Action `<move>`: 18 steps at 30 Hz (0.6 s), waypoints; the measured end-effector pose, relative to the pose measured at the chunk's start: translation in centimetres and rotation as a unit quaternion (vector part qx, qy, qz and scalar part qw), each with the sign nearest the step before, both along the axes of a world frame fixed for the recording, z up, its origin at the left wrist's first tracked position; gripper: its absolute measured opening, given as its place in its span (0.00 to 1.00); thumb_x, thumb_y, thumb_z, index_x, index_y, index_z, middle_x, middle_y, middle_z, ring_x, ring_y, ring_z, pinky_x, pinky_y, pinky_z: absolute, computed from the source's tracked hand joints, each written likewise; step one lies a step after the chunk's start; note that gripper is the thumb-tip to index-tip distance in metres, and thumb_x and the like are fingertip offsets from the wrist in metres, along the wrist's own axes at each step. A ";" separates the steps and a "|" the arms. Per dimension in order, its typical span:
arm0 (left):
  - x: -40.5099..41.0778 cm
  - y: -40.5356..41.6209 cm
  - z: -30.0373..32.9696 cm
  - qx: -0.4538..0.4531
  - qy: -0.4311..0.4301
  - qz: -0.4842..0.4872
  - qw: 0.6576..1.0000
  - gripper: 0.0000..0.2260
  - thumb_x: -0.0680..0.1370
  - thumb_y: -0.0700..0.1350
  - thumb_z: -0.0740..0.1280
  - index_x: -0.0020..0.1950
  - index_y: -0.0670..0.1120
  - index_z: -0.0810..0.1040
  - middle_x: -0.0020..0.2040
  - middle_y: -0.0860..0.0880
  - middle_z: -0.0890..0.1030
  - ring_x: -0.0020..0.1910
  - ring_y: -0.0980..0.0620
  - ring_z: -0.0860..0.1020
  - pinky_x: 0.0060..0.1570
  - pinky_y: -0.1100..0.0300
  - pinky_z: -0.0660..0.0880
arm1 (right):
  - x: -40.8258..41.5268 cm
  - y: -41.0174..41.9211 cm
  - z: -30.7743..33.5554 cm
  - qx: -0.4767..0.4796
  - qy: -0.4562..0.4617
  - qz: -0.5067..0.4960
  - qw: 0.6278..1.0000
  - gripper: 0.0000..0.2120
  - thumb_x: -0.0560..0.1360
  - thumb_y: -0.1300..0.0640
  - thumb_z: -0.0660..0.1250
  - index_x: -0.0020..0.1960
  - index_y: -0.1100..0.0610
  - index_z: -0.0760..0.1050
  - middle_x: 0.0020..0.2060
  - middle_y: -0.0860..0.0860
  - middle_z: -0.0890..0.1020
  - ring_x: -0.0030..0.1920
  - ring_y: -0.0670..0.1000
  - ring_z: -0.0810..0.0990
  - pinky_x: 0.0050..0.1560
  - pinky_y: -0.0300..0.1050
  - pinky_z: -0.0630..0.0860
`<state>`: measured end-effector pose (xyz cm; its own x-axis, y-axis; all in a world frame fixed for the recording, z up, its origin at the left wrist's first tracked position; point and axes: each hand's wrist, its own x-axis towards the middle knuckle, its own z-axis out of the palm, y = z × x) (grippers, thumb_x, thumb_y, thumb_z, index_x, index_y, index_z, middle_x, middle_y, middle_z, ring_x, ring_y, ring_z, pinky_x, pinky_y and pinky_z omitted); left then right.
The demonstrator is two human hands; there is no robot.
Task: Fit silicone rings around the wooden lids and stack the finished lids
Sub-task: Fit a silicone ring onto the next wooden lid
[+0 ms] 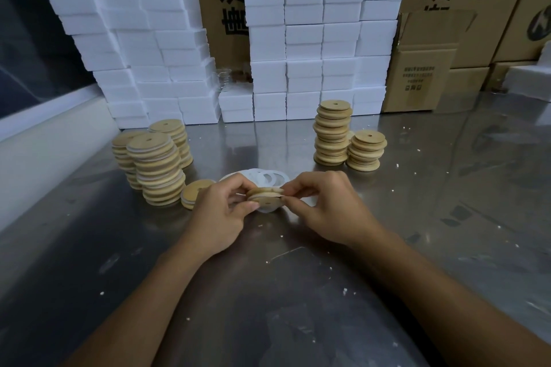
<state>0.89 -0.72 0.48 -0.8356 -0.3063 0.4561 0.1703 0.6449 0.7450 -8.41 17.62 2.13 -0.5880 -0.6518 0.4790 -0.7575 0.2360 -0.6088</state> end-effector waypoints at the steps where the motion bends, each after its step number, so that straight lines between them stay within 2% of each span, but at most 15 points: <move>1: 0.0 -0.1 0.0 -0.007 -0.001 0.005 1.000 0.15 0.72 0.32 0.73 0.42 0.54 0.78 0.41 0.56 0.84 0.43 0.62 0.83 0.44 0.73 0.75 | 0.0 0.0 0.0 0.000 -0.007 -0.003 1.000 0.06 0.74 0.60 0.73 0.50 0.58 0.85 0.44 0.47 0.87 0.45 0.39 0.83 0.51 0.33 0.79; 7: 0.2 -0.1 0.2 -0.027 -0.005 0.019 0.999 0.17 0.72 0.34 0.73 0.41 0.58 0.78 0.40 0.58 0.84 0.42 0.62 0.83 0.42 0.72 0.75 | -0.2 0.1 0.1 -0.006 -0.051 -0.015 0.999 0.05 0.73 0.61 0.74 0.49 0.58 0.85 0.44 0.46 0.87 0.44 0.40 0.84 0.54 0.38 0.80; 13: 0.2 0.1 0.0 0.000 -0.017 0.017 1.000 0.17 0.72 0.33 0.73 0.41 0.56 0.78 0.40 0.61 0.84 0.41 0.64 0.83 0.40 0.75 0.73 | -0.3 0.2 -0.2 0.006 -0.053 0.000 0.999 0.03 0.73 0.60 0.74 0.46 0.57 0.84 0.44 0.47 0.86 0.45 0.41 0.83 0.53 0.35 0.79; 18: 0.3 0.0 -0.1 0.013 -0.017 0.016 1.000 0.17 0.72 0.34 0.74 0.40 0.57 0.78 0.42 0.64 0.83 0.40 0.63 0.83 0.40 0.73 0.75 | -0.5 0.2 -0.7 0.006 -0.052 -0.004 0.999 0.03 0.72 0.59 0.75 0.45 0.57 0.84 0.42 0.48 0.86 0.42 0.44 0.84 0.47 0.45 0.82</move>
<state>1.18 -0.72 0.39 -0.8399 -0.3447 0.4192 0.1239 0.6303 0.7664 -8.88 17.85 1.45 -0.6398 -0.6519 0.4072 -0.6885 0.2506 -0.6806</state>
